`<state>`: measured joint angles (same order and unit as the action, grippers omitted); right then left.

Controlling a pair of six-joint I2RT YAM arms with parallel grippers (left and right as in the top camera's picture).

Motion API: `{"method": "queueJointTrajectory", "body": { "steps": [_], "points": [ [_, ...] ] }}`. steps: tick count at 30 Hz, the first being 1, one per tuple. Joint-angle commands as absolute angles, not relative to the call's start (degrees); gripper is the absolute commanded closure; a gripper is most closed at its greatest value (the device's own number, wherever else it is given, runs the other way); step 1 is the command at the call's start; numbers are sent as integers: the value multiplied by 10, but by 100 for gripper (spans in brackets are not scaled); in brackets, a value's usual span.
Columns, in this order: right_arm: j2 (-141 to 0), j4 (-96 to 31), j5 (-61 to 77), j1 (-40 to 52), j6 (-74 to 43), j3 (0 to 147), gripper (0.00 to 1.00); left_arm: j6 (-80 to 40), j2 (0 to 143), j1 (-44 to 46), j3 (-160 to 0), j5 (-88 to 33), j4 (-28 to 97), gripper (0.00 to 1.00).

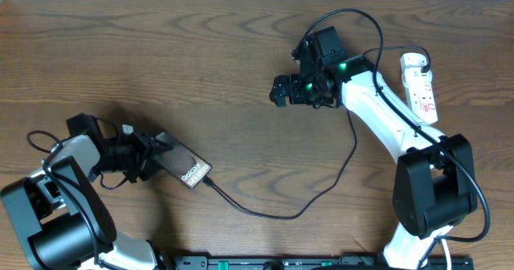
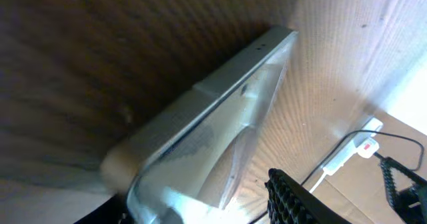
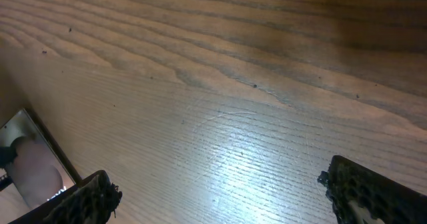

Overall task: Plug charger to phone and switch on socket
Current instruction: 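Lower the phone onto the table with the left gripper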

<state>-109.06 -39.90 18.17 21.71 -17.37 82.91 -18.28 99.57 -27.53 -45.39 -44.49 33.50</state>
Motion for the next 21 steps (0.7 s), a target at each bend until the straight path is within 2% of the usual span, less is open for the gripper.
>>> {"method": "queueJointTrajectory", "body": {
  "steps": [1, 12, 21],
  "points": [
    [-1081, -401, 179, 218, -175, 834, 1, -183, 1033, -278, -421, -208, 340, 46],
    [-1081, -408, 178, 218, -171, 834, 1, -183, 1033, -278, -421, -155, 364, 46],
    [-1081, -417, 166, 218, -171, 834, 1, -187, 1026, -278, -429, -160, 364, 47]
  ]
}}
